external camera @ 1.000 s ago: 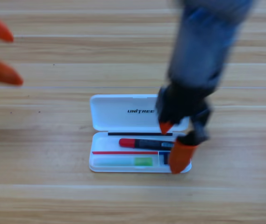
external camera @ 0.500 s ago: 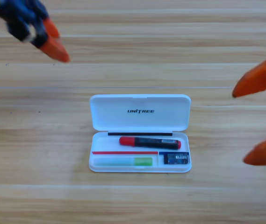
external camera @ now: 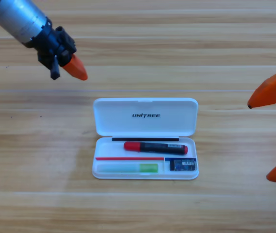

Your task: Clean up eraser and pencils

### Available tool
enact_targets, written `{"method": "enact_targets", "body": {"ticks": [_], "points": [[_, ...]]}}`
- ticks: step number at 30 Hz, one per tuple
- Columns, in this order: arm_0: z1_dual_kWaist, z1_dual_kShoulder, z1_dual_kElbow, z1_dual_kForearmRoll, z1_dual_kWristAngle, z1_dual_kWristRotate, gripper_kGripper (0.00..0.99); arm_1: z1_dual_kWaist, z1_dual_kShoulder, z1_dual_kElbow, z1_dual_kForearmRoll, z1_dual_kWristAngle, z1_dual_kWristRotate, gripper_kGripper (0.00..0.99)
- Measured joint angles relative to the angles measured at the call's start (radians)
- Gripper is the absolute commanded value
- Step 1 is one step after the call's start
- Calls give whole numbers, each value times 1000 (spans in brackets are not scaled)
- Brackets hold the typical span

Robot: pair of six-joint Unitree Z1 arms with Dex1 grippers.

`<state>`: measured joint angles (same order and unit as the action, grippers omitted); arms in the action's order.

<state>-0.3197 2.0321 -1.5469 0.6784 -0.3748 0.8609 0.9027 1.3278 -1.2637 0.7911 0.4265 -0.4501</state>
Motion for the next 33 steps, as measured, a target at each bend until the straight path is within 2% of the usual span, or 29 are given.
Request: {"method": "enact_targets", "body": {"ticks": [6, 17, 33], "points": [[-31, 7, 48, -56, 0, 10, 0, -3, 0, 11, -3, 9, 0, 945], [-113, 40, 51, -57, 0, 28, 0, -3, 0, 11, -3, 12, 0, 945], [-211, 39, 51, -32, 0, -14, 0, -3, 0, 11, -3, 19, 0, 945]]}}
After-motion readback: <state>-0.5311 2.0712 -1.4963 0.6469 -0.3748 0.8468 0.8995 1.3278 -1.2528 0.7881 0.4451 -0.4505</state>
